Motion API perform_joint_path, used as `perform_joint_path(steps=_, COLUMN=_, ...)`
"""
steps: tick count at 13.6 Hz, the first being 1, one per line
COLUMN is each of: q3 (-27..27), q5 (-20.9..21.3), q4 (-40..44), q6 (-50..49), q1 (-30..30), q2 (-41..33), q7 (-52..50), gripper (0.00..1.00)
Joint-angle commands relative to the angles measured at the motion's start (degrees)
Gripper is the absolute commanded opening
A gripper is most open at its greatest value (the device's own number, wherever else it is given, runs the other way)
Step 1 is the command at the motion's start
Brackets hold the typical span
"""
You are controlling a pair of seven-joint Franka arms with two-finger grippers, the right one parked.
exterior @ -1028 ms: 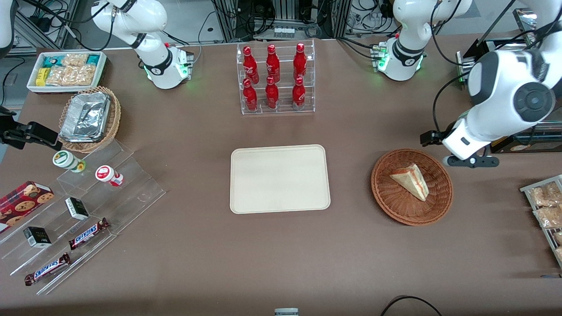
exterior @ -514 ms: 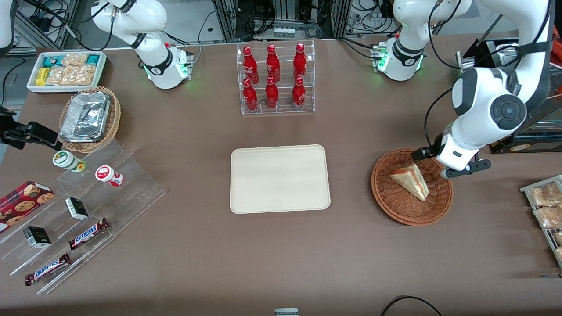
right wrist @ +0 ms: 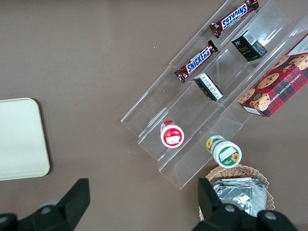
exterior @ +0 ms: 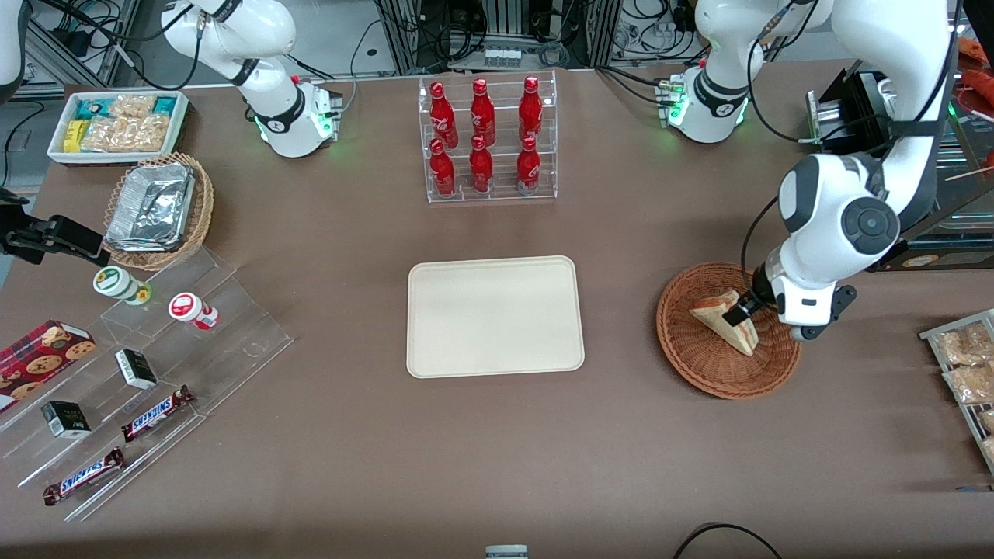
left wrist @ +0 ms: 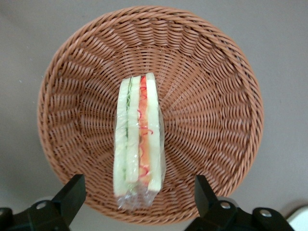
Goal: Place sandwich from basket to tray
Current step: 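Lower the left gripper around the upright sandwich and close it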
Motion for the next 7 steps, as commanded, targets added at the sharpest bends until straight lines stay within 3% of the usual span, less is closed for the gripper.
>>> perform_joint_path(steps=1, q3=0.0, q5=0.9, q4=0.1, q6=2.5, q1=-0.2, q2=2.9, q7=-4.0, gripper=1.0)
perform_joint_path(steps=7, q3=0.2, q5=0.9, q4=-1.3, q6=3.3, q1=-0.2, q2=5.7, q7=-4.0, gripper=1.0)
